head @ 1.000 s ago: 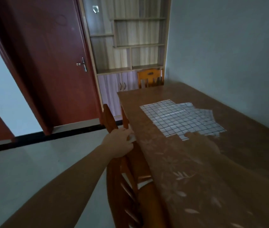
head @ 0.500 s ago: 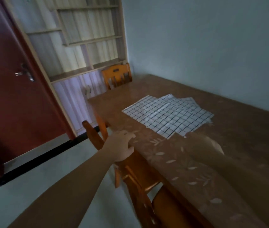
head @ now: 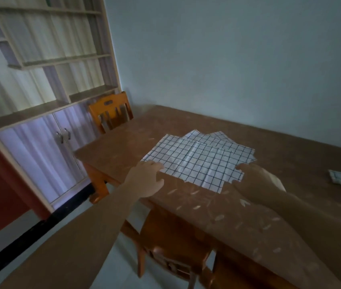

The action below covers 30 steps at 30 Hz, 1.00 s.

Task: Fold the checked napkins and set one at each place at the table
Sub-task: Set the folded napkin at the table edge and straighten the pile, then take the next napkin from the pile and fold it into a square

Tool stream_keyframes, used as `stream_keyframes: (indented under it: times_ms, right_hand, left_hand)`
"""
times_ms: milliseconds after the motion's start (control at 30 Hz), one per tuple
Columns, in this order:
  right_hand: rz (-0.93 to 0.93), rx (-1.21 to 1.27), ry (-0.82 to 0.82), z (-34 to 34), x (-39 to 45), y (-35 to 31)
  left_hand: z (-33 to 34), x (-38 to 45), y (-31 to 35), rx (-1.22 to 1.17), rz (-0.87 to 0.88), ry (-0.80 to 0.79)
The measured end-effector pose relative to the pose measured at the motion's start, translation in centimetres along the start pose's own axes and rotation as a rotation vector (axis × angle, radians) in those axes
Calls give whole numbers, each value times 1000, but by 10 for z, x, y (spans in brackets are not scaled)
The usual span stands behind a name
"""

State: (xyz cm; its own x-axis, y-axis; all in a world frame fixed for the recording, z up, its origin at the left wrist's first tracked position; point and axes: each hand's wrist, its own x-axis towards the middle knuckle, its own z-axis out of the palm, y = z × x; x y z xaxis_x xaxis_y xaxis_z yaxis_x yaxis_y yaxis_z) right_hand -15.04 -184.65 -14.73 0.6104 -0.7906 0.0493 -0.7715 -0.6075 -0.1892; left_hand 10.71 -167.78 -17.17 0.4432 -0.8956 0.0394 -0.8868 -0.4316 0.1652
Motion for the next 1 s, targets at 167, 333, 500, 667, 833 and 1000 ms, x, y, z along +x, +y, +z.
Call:
stream_keyframes:
  times_ms: [167, 333, 500, 667, 833, 1000]
  right_hand:
    - [20, 68, -46, 39, 57, -24]
    - [90, 78, -77, 75, 110, -37]
    - [161, 55, -142, 125, 169, -49]
    - [240, 29, -219, 195, 232, -48]
    - [253, 6, -240, 251, 297, -41]
    - [285, -25, -256, 289, 331, -26]
  left_hand:
    - [11, 57, -38, -35, 14, -44]
    - [29, 123, -75, -61, 48, -91]
    - [75, 214, -107, -16, 177, -108]
    - [145, 312, -142, 24, 309, -146]
    - [203, 385, -162, 161, 421, -222]
    - [238, 423, -161, 124, 390, -392]
